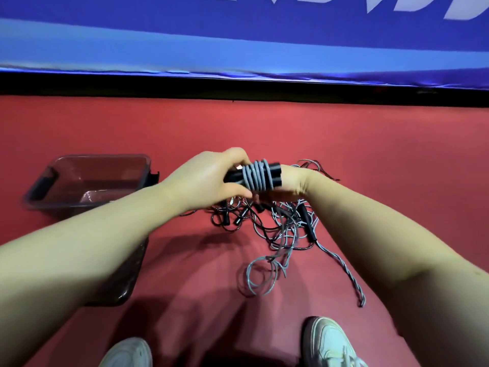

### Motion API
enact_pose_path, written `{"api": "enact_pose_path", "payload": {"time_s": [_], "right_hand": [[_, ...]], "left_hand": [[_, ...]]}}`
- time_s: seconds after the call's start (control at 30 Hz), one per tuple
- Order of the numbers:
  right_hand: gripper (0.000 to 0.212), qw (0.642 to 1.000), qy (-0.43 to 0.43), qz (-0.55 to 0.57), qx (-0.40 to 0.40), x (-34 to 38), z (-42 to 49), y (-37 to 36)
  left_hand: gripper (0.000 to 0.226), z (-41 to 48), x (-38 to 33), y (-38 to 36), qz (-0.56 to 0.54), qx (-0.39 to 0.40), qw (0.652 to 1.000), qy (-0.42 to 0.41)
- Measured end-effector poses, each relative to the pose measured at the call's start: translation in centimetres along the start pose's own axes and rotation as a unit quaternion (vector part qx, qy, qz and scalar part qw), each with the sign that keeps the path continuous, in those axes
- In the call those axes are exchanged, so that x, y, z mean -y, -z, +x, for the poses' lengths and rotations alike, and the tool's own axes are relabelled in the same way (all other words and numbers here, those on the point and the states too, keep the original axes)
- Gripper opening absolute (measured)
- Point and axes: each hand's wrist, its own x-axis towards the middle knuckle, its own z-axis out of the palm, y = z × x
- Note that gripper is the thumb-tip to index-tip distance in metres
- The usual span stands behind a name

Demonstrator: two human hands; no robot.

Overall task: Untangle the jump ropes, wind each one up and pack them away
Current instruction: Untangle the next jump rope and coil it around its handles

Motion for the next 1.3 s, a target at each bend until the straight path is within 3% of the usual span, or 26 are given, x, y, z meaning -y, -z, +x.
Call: {"api": "enact_pose_path", "payload": {"time_s": [0.13, 0.2, 0.3, 0.37, 0.43, 0.57, 0.73, 0.83, 0.93, 1.1, 1.2, 1.3], "right_hand": [[0.024, 0.995, 0.056, -0.017, -0.077, -0.7, 1.0, -1.8], [0.016, 0.988, 0.108, 0.065, -0.091, -0.2, 1.3, -2.8], [0.042, 0.972, 0.147, 0.179, -0.048, 0.9, 2.1, -3.7], [0.027, 0.974, 0.159, 0.156, -0.033, 0.9, 2.8, -4.8], [0.005, 0.977, 0.135, 0.147, -0.072, 0.9, 3.4, -5.9], [0.023, 0.958, 0.13, -0.033, -0.253, 0.6, 4.1, -5.9], [0.025, 0.922, 0.058, -0.278, -0.263, 0.4, 4.3, -6.1], [0.03, 0.905, 0.051, -0.336, -0.257, 1.4, 3.4, -7.5], [0.033, 0.908, 0.09, -0.343, -0.225, 3.7, 2.5, -8.4], [0.031, 0.929, 0.171, -0.212, -0.252, 6.3, 1.2, -7.6], [0.037, 0.927, 0.168, -0.21, -0.263, 6.9, 0.8, -6.8], [0.035, 0.921, 0.136, -0.242, -0.273, 6.8, 0.7, -5.5]], "left_hand": [[0.03, 0.9, 0.5, 2.2, -0.155, -0.085, 0.976, 0.127], [0.029, 1.1, 0.7, 2.6, -0.291, -0.098, 0.938, 0.163], [0.031, 0.8, 1.3, 2.2, -0.33, -0.094, 0.921, 0.184], [0.034, 0.9, 2.1, 2.1, -0.296, -0.107, 0.93, 0.19], [0.036, 1.0, 3.4, 2.5, -0.279, -0.141, 0.928, 0.2], [0.035, 0.7, 6.8, 3.3, -0.323, -0.212, 0.889, 0.246], [0.034, -0.5, 10.5, 2.6, -0.304, -0.239, 0.868, 0.312], [0.033, -0.7, 11.4, 2.4, -0.289, -0.248, 0.867, 0.322], [0.031, -0.9, 11.8, 2.1, -0.271, -0.213, 0.877, 0.334], [0.035, -1.0, 10.6, 1.4, -0.351, -0.102, 0.874, 0.321], [0.035, -1.1, 10.5, 1.8, -0.343, -0.072, 0.887, 0.3], [0.028, -1.4, 10.7, 2.2, -0.382, -0.068, 0.878, 0.279]]}}
